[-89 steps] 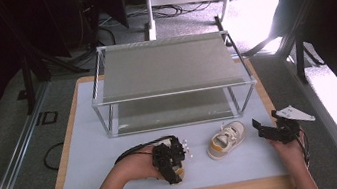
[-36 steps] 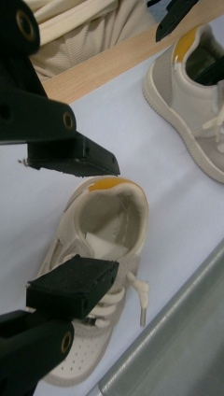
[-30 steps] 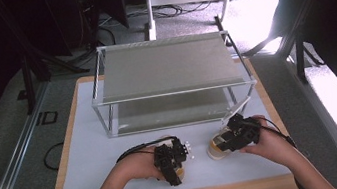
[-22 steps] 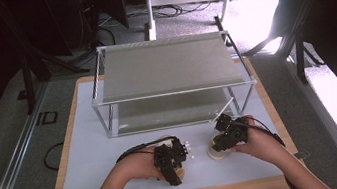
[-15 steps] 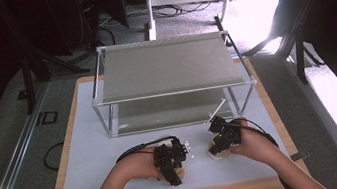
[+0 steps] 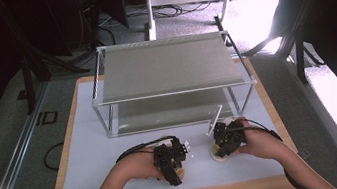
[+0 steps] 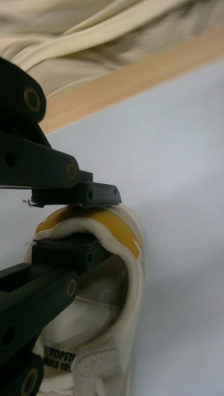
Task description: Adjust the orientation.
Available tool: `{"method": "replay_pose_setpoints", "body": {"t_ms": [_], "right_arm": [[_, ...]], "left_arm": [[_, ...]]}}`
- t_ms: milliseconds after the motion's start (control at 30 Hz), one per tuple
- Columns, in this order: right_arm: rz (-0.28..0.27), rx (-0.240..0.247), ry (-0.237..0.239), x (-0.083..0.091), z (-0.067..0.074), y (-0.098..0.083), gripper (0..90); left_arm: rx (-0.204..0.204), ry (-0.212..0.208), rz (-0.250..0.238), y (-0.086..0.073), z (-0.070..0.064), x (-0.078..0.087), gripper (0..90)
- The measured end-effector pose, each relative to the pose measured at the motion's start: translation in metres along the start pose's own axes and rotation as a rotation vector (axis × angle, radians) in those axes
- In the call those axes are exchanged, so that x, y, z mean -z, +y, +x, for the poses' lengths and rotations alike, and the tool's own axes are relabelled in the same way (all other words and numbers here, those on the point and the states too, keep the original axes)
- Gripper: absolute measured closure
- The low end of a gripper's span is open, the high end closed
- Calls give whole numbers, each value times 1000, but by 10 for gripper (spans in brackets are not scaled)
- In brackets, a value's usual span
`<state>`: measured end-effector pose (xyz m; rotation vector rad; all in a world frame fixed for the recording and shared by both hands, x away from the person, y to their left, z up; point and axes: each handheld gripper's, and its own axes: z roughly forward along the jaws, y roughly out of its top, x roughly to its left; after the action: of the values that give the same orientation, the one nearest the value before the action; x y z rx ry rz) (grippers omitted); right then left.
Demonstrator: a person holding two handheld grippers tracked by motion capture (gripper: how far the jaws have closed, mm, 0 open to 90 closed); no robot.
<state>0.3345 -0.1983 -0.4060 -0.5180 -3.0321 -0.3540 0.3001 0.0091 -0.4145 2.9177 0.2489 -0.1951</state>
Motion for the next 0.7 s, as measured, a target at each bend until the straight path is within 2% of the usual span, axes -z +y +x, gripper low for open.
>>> {"method": "replay_pose_setpoints", "body": {"t_ms": [167,233,333,467,533,633,700], "right_arm": [[-14,168,10,6,11,-3,762],[8,248,14,7,17,-4,762],[37,320,26,8,25,-6,765],[40,344,55,10,28,-8,766],[61,368,70,7,29,-11,765],[85,358,89,1,28,-13,762],[78,350,103,-1,26,-14,759]], "left_arm": [[3,1,-1,0,0,0,415],[-1,4,1,0,0,0,415],[4,0,0,0,0,0,416],[1,1,2,0,0,0,419],[4,2,2,0,0,0,419],[3,-1,1,0,0,-1,419],[2,-1,2,1,0,-1,420]]}}
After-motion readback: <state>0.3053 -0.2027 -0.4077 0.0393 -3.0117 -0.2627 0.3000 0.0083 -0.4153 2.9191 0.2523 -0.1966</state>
